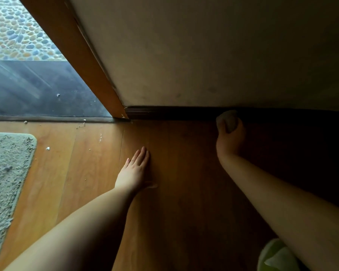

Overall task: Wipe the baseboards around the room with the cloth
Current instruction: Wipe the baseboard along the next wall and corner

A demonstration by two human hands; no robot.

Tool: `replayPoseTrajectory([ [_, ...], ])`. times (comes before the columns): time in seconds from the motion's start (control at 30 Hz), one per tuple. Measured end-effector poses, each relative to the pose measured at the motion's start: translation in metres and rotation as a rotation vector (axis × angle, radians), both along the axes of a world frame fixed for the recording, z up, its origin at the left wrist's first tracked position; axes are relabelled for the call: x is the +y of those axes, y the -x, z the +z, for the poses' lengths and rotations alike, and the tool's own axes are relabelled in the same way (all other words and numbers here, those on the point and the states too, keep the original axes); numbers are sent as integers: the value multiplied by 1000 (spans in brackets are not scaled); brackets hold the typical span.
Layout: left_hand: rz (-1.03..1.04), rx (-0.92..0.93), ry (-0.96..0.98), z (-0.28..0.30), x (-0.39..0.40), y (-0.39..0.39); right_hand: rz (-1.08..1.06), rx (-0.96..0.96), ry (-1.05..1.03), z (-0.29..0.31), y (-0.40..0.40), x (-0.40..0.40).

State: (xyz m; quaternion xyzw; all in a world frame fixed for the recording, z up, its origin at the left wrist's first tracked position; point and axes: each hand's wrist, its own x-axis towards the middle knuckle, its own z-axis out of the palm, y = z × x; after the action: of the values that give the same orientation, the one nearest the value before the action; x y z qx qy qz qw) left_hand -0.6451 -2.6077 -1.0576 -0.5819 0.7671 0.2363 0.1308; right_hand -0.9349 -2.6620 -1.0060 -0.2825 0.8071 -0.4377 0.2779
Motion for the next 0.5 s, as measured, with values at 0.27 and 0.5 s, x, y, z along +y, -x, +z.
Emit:
replayPoseTrajectory([
  [0.27, 15, 24, 13, -1, 0, -1, -24, 36, -105, 10, -44, -32],
  [0.5, 10, 39, 24, -2, 1, -2, 240, 76, -71, 9, -130, -38],
])
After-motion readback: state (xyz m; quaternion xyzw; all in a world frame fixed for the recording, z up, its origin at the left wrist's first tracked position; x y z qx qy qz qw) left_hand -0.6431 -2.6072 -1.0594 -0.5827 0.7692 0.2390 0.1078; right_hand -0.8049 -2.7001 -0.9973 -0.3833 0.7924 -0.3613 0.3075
